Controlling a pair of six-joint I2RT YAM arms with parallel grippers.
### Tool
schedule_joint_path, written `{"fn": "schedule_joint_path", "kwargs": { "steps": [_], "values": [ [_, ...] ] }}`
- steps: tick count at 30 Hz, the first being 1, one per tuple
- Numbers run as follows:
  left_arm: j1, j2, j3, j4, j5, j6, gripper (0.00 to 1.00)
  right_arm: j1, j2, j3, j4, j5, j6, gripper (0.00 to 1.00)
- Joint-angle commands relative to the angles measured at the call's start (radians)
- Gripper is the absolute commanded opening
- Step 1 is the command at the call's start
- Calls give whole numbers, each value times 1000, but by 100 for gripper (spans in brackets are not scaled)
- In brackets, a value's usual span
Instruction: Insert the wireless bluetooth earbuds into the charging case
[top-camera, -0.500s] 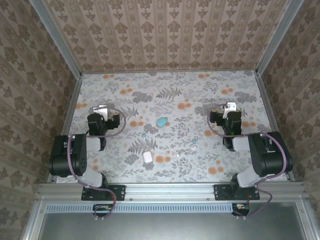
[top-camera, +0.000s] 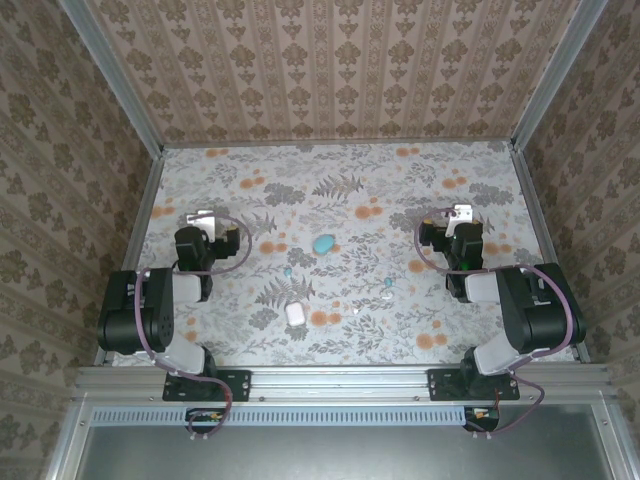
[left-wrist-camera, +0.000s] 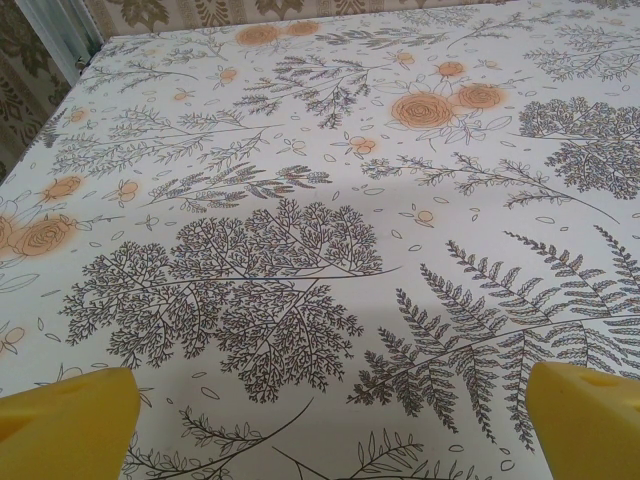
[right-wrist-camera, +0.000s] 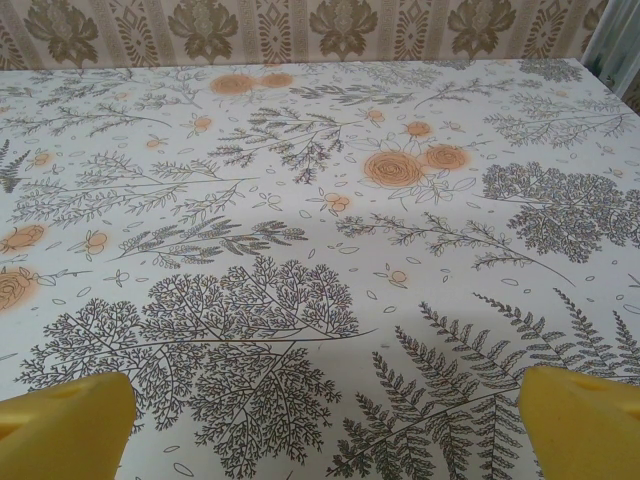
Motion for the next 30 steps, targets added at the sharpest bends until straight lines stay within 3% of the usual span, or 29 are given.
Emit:
{"fn": "schedule_joint_path", "kwargs": {
  "steps": [1, 30],
  "values": [
    [-5, -5, 17, 18, -6, 19, 100, -3, -6, 14, -5, -11, 7, 100],
    [7, -6, 16, 18, 18, 10, 100, -2, -5, 12, -3, -11, 8, 100]
  ]
}}
